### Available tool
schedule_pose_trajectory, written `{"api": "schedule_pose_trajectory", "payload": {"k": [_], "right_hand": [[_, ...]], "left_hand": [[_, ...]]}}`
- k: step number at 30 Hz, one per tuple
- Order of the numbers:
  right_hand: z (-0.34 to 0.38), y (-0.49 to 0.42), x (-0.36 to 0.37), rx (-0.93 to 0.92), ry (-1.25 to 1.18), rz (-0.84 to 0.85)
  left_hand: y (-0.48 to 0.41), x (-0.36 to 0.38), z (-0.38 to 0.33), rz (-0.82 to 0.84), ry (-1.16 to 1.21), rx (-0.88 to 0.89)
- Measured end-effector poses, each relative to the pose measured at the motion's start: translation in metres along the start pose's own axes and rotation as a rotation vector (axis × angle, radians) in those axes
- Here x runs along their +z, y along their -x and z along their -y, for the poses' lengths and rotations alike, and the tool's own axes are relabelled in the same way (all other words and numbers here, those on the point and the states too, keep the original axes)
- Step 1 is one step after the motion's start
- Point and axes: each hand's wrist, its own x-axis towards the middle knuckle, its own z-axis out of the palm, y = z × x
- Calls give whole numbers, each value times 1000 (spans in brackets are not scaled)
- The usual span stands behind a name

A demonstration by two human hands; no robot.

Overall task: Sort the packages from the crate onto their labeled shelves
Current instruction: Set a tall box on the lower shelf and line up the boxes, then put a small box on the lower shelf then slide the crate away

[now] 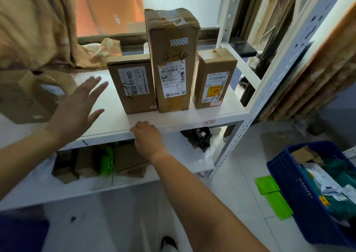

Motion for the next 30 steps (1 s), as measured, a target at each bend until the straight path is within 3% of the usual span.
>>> {"api": "schedule_pose_trajectory", "payload": {"k": [5,14,18,24,30], "right_hand": [[30,9,-14,-25,-9,-61],[118,70,-26,44,21,-116],[207,98,-22,-4,-23,-51],[359,119,16,-142,19,415],[503,122,55,-414,135,591]], "left_hand": [[44,-15,-5,147,-31,53],[144,-71,-15,179,-104,-11],[238,-131,-9,207,2,-278],[407,-212,32,540,-4,-707],[569,-274,66,356,144,-1004]]}}
